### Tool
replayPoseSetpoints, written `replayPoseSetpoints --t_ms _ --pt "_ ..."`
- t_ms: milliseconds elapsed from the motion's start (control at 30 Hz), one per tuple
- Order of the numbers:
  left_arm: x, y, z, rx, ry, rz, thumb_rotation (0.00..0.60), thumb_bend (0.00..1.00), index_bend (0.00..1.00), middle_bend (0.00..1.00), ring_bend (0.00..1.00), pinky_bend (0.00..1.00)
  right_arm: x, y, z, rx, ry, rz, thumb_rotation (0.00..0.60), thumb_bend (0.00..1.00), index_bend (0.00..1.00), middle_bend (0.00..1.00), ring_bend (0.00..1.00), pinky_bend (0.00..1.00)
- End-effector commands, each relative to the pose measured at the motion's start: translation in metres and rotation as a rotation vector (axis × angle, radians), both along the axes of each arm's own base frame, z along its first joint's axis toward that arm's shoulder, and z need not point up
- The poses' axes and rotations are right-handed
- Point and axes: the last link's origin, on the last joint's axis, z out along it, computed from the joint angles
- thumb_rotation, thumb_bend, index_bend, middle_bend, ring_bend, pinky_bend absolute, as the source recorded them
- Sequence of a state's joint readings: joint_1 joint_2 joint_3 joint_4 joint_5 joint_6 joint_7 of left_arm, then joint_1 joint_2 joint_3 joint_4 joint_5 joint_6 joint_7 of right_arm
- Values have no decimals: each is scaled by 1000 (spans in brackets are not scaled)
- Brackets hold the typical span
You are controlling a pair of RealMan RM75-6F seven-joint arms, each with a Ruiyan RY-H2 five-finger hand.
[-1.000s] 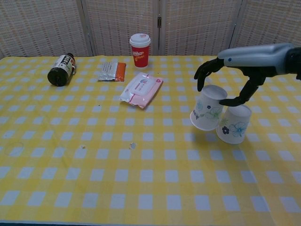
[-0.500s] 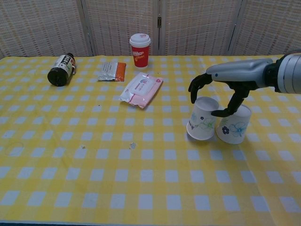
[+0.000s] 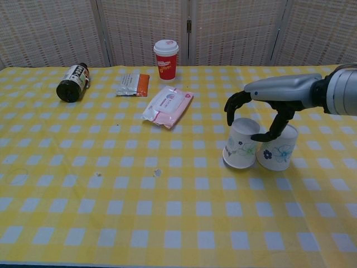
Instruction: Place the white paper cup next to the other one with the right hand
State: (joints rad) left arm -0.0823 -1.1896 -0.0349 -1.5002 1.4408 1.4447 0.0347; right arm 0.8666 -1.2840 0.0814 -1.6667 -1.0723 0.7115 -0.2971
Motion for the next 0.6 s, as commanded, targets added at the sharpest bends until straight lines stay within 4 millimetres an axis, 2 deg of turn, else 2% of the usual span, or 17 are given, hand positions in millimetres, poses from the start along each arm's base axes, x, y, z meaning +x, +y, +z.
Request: replayPoseSetpoints --t_ms 33,367,467,600 --pt "-1 0 0 -2 -1 3 600 224 0 0 0 0 0 0 0 1 1 -2 600 419 305 152 142 103" --pt "-2 0 -1 -3 -4 3 600 224 0 0 0 0 2 3 4 -6 -18 -1 600 419 253 149 135 103" --pt "-2 1 0 0 -3 1 600 223 0 0 0 0 3 5 19 -48 -49 5 600 419 253 148 136 103" --pt "-1 3 2 6 -6 -4 600 224 0 0 0 0 -7 14 52 -168 -83 8 600 419 253 148 135 103"
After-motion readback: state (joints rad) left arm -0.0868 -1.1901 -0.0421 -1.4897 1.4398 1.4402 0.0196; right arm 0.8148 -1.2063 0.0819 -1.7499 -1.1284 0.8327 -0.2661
